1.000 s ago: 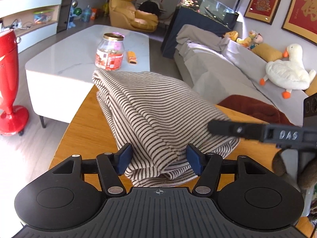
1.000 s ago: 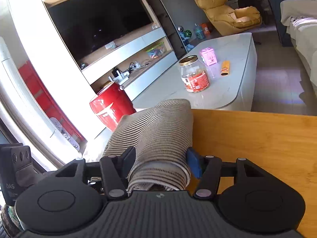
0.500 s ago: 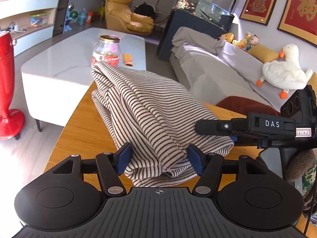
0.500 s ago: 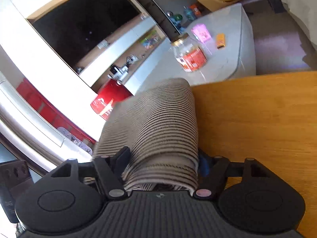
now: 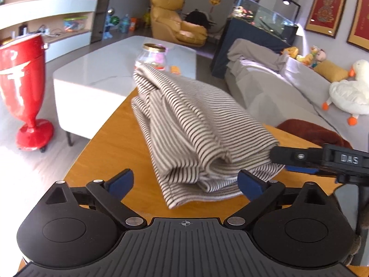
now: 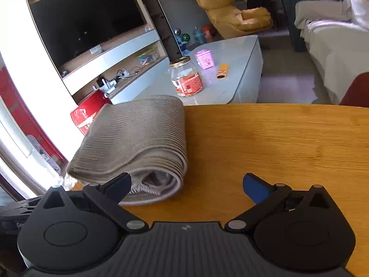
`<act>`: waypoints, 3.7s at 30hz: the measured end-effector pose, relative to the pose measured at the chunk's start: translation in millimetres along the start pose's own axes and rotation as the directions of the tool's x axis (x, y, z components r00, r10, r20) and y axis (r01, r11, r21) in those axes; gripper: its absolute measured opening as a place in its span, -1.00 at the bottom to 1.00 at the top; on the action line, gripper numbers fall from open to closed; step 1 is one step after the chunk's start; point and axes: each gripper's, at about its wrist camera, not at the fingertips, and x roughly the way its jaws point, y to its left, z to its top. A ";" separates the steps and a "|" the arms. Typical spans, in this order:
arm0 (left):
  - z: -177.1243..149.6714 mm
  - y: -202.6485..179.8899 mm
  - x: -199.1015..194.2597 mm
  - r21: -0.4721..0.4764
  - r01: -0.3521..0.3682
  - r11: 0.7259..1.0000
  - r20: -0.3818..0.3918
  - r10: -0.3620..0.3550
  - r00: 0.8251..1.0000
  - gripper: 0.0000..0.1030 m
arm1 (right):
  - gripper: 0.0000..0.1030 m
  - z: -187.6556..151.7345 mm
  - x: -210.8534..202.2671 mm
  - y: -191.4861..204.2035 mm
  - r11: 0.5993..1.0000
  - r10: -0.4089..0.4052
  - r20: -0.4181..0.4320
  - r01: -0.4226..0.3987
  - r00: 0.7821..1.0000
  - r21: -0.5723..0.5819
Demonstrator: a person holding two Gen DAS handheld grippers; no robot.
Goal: Fold clothes
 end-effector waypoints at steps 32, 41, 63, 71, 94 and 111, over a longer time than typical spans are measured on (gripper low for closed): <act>-40.8 -87.5 5.2 -0.015 -0.372 0.928 0.018 0.372 0.928 1.00 | 1.00 -31.4 0.5 -7.9 0.940 -0.281 0.011 0.278 0.960 -0.197; -40.6 -87.7 5.2 -0.015 -0.372 0.928 0.018 0.372 0.928 1.00 | 1.00 -31.6 0.0 -8.1 0.940 -0.281 0.011 0.278 0.960 -0.196; -39.9 -86.5 5.5 -0.015 -0.371 0.928 0.018 0.372 0.928 1.00 | 1.00 -31.8 -0.2 -8.5 0.940 -0.281 0.011 0.277 0.960 -0.196; -39.6 -86.3 5.7 -0.015 -0.372 0.928 0.018 0.372 0.928 1.00 | 1.00 -31.9 -0.3 -8.6 0.941 -0.281 0.011 0.277 0.960 -0.197; -39.5 -86.1 5.8 -0.015 -0.372 0.928 0.018 0.372 0.928 1.00 | 1.00 -31.8 -0.5 -8.3 0.940 -0.281 0.011 0.277 0.960 -0.196; -39.6 -86.3 5.7 -0.015 -0.372 0.928 0.018 0.372 0.928 1.00 | 1.00 -31.9 -0.2 -8.8 0.941 -0.281 0.011 0.277 0.960 -0.196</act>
